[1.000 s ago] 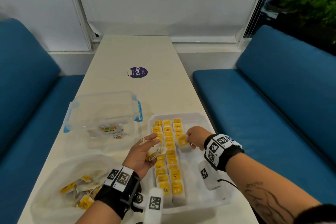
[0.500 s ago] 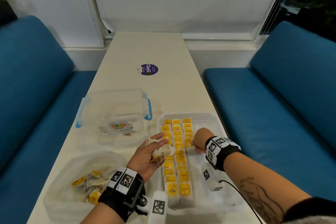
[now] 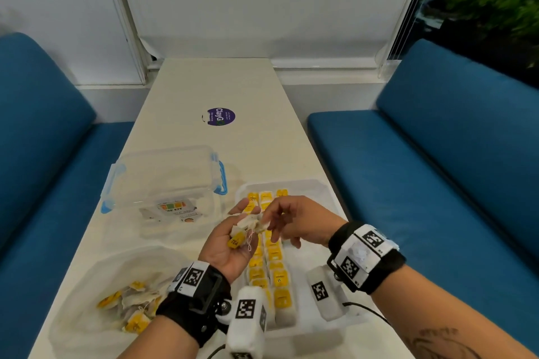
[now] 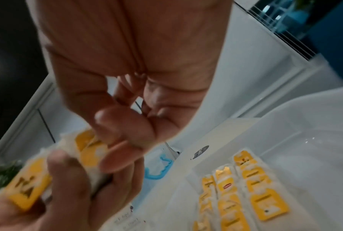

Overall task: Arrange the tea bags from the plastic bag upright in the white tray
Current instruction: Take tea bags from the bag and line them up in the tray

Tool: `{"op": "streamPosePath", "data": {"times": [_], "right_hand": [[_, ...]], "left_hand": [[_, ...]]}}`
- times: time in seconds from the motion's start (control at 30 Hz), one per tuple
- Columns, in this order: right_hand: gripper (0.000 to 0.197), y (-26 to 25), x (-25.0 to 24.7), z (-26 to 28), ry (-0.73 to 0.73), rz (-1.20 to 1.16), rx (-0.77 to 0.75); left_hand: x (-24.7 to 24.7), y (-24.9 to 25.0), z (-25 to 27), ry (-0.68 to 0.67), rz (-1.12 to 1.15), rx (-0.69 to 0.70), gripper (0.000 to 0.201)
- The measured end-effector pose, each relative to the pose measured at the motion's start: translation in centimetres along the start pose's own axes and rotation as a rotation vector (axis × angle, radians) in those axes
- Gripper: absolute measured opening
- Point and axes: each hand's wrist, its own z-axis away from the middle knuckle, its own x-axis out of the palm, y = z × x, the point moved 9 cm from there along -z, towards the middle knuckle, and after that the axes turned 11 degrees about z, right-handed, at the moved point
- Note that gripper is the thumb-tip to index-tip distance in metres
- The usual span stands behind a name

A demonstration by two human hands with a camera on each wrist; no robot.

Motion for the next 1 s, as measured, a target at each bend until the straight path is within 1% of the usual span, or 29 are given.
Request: {"op": "streamPosePath", "data": {"times": [0.1, 0.17, 0.27, 0.33, 0.4, 0.43, 0.47, 0.53, 0.57, 0.63, 0.67, 0.73, 0.8, 0.87, 0.93, 1.0], "right_hand": [[0.027, 0.5, -0.9, 0.5, 0.132, 0.075, 0.009], [0.025, 0.3, -1.7, 0.8, 0.203, 0.088, -0.001], [0.025, -0.3, -3.1, 1.3, 0.312, 0.19, -0.016], [0.019, 0.1, -3.6, 1.5, 0.316, 0.151, 0.043], [0.016, 0.6, -3.8, 1.7, 0.292, 0.142, 0.111], [0.015, 0.7, -3.8, 1.8, 0.277, 0.132, 0.131], [0.014, 0.8, -3.9, 1.8, 0.258, 0.101, 0.136], [0.01, 0.8, -3.9, 1.8, 0.234, 0.048, 0.142], [0.012, 1.0, -4.0, 1.7, 0.236, 0.09, 0.168], [0.017, 1.8, -4.3, 1.8, 0.248, 0.281, 0.25], [0.017, 2.2, -4.4, 1.8, 0.253, 0.338, 0.28], [0.013, 2.8, -4.6, 1.8, 0.27, 0.335, 0.306], [0.006, 2.9, -5.1, 1.9, 0.322, 0.336, 0.297], [0.004, 2.8, -5.8, 1.7, 0.363, 0.432, 0.276], [0.004, 3.2, -5.9, 1.5, 0.345, 0.541, 0.306], [0.001, 4.3, -5.7, 1.2, 0.297, 0.587, 0.366]], "left_hand": [[0.1, -0.9, 0.1, 0.006, 0.016, -0.034, 0.036], [-0.1, -1.7, 0.3, 0.021, 0.025, -0.093, 0.033], [-1.1, -2.4, 0.2, 0.065, 0.008, -0.154, 0.028], [-1.8, -2.5, 0.2, 0.102, -0.013, -0.162, 0.027], [-2.0, -2.5, 0.4, 0.121, -0.019, -0.163, 0.031], [-2.0, -2.6, 0.6, 0.13, -0.017, -0.168, 0.036], [-2.1, -2.7, 0.8, 0.136, -0.022, -0.178, 0.036], [-2.2, -2.8, 1.2, 0.158, -0.046, -0.204, 0.018], [-2.3, -2.9, 1.2, 0.164, -0.059, -0.214, 0.015], [-2.8, -2.9, 1.3, 0.181, -0.098, -0.22, 0.016], [-3.0, -2.9, 1.3, 0.188, -0.111, -0.218, 0.017], [-3.1, -2.7, 1.4, 0.191, -0.127, -0.213, 0.018], [-3.3, -2.4, 1.4, 0.195, -0.14, -0.201, 0.025], [-3.5, -2.3, 1.4, 0.196, -0.128, -0.193, 0.031], [-3.6, -2.2, 1.4, 0.197, -0.127, -0.191, 0.032], [-3.6, -2.2, 1.6, 0.193, -0.125, -0.188, 0.031]]}}
